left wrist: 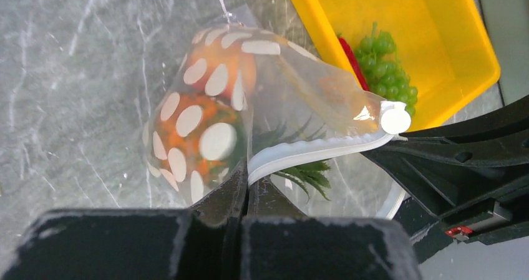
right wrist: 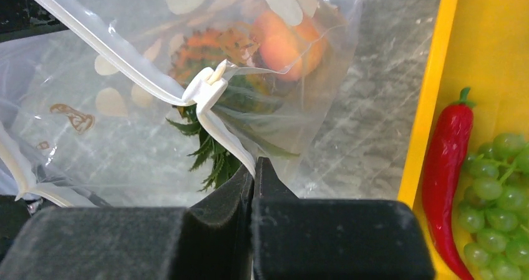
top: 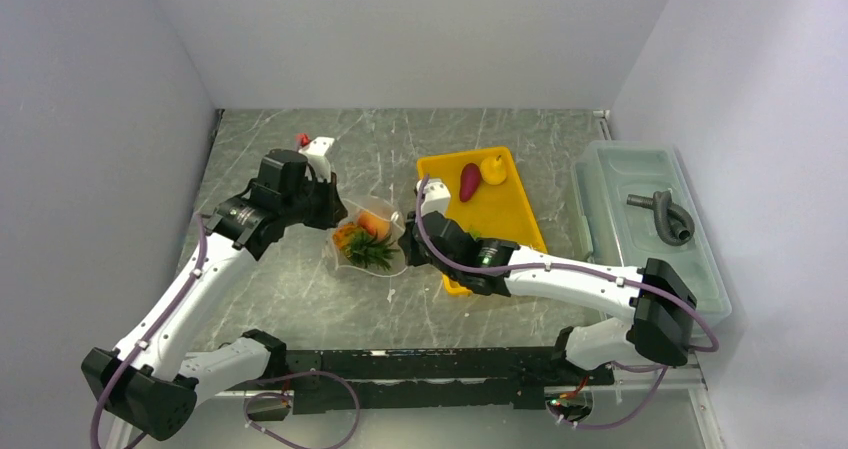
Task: Place the food in the zip-top bag and seal the zipper
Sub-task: Place the fake fruit in the zipper food storage bag, then pick up the fake fruit from the bin, then place the fake fruit in the zipper food storage bag.
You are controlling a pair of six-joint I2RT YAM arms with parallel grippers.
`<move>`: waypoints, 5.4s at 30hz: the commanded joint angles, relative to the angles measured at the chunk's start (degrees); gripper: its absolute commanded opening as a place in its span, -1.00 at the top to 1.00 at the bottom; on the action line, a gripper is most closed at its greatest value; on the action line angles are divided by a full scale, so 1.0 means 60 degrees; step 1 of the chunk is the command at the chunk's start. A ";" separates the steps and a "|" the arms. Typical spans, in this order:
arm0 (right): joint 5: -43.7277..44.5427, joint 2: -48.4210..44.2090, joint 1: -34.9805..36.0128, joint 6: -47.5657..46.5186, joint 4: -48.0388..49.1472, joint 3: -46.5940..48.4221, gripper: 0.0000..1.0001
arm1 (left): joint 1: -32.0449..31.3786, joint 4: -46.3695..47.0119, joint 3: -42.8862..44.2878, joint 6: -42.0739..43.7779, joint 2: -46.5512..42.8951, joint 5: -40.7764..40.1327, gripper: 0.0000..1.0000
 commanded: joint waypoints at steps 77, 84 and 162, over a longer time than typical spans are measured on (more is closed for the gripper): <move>-0.1652 0.5166 -0.7644 -0.2588 -0.2723 0.5386 -0.41 | 0.0064 -0.0152 -0.0975 0.0060 -0.1173 -0.0251 1.00; -0.1826 0.5898 -0.7855 -0.2566 -0.2764 0.5921 -0.30 | 0.0064 -0.0181 -0.0942 0.0075 -0.1085 -0.0287 1.00; -0.2100 0.0692 0.0595 -0.3084 -0.3145 0.4520 0.86 | 0.0069 -0.0020 -0.1037 0.0001 -0.1394 -0.0233 1.00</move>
